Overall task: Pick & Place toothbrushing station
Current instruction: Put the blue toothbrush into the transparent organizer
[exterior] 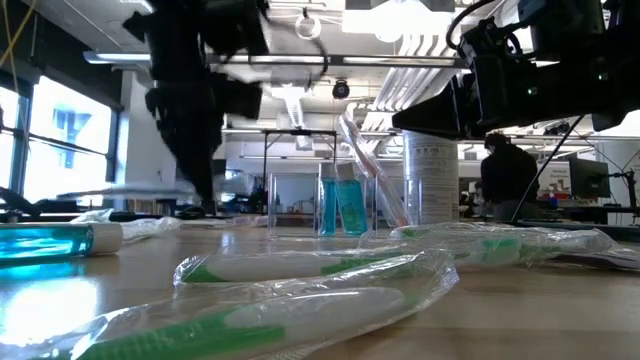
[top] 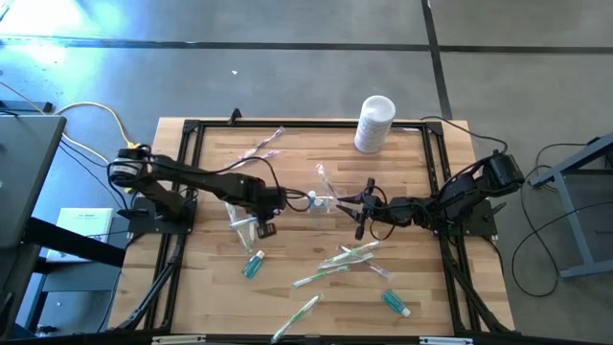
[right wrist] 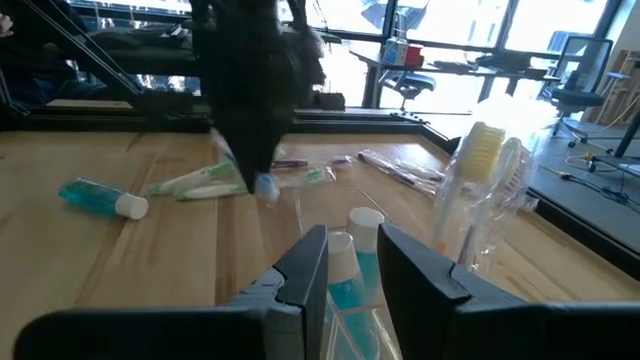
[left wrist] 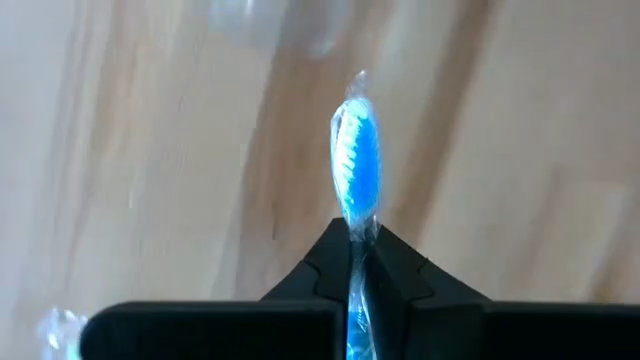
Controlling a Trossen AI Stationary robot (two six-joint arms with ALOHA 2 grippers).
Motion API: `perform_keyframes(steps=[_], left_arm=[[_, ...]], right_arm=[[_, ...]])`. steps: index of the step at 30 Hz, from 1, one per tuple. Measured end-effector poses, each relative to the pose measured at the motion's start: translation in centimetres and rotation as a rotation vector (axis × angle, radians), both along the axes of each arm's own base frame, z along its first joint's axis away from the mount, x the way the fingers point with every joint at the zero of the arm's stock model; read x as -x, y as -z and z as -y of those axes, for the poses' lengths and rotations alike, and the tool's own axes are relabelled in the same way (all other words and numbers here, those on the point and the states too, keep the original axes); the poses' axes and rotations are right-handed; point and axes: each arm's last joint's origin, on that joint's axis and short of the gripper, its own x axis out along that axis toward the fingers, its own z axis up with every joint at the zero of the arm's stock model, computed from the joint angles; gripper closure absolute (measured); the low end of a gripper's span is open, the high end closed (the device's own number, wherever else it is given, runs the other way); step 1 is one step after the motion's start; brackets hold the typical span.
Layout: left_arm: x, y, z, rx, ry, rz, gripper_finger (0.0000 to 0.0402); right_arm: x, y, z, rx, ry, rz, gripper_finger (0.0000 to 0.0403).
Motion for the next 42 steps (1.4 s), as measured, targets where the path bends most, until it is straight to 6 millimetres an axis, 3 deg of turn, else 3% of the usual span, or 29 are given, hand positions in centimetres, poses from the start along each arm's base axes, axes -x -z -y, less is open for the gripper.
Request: perform_keyframes(steps=[4, 13, 17, 24, 30, 34, 38, 42], left_arm=[[-0.5, -3.7, 1.7, -0.049, 0.073, 0.104, 0.0398], [0.9, -11.3, 5.3, -0.279, 0.129, 0.158, 0.0398], [1.2, -13.3, 6.6, -0.34, 0.249, 0.23, 0.0399], [1.7, -15.6, 5.9, -0.406, 0.342, 0.363, 0.0399], [1.8, -18.2, 4.5, -0.341, 0.578, 0.728, 0.0399], [1.2, -17.0, 1.5, -0.35, 0.554, 0.897, 0.04], [0.5, -13.8, -2.1, -0.324, 0.465, 1.022, 0.04], [1.1, -10.7, -5.2, -0.283, 0.383, 1.144, 0.04]], right_arm=[[0.0, 0.0, 0.0, 0.0, 0.0, 0.0, 0.032], [0.0, 0.1, 0.0, -0.003, 0.0, -0.004, 0.032], [0.0, 0.1, 0.0, -0.003, -0.001, -0.004, 0.032], [0.0, 0.0, 0.0, -0.004, -0.001, 0.0, 0.032], [0.0, 0.0, 0.0, -0.004, 0.0, 0.0, 0.032], [0.0, 0.1, 0.0, -0.003, 0.0, -0.005, 0.032], [0.0, 0.1, 0.0, -0.002, 0.0, -0.01, 0.032], [0.0, 0.2, 0.0, -0.001, 0.0, -0.015, 0.032]])
